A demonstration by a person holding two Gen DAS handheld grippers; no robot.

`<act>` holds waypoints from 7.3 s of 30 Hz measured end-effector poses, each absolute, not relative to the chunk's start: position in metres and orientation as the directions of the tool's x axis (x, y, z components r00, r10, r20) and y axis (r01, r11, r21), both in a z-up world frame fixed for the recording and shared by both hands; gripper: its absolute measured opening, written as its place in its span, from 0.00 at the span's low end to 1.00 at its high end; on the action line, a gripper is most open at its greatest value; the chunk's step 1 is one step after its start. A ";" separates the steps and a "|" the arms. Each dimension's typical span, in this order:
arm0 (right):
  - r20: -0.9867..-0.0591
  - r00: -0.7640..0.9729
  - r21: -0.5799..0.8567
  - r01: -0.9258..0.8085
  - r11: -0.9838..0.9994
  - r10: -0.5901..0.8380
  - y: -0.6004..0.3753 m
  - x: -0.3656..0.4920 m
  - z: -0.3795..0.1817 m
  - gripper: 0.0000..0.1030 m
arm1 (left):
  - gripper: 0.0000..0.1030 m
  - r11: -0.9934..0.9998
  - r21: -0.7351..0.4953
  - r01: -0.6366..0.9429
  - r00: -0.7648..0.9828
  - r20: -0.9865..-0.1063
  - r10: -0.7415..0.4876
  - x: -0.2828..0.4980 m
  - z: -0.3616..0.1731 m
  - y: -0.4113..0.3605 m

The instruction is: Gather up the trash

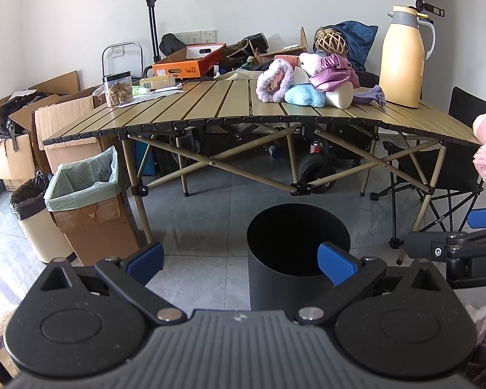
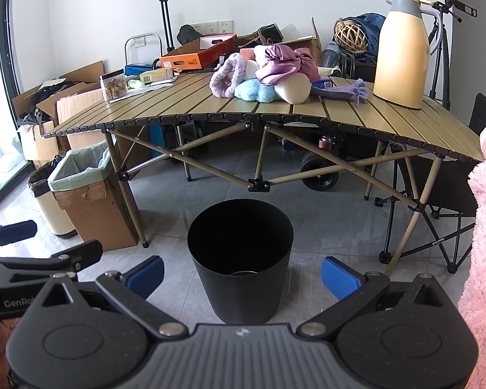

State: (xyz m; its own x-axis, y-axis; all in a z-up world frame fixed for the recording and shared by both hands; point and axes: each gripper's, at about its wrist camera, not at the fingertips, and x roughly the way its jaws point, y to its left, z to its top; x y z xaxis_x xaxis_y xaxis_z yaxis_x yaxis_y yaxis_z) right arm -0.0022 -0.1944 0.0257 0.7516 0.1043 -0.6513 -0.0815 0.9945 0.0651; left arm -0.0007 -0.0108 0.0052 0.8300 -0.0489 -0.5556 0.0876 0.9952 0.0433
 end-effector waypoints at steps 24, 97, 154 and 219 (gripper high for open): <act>-0.619 0.780 0.081 -0.052 0.995 0.091 -0.210 0.030 0.013 1.00 | 1.00 0.995 0.028 0.093 0.835 -0.547 -0.063 0.034 0.008 -0.009; -0.296 0.954 0.094 -0.023 0.995 0.050 -0.278 0.319 0.038 0.49 | 1.00 0.998 -0.016 0.065 0.908 -0.414 -0.066 0.267 0.043 -0.026; -0.168 0.986 0.301 0.069 0.951 -0.019 -0.346 0.281 0.033 0.32 | 0.99 0.963 0.225 0.147 0.914 -0.404 -0.045 0.384 0.033 -0.096; -0.193 0.976 0.207 -0.059 0.977 0.100 -0.272 0.162 0.056 0.32 | 0.28 0.968 0.053 0.246 0.925 -0.312 -0.218 0.189 0.091 -0.051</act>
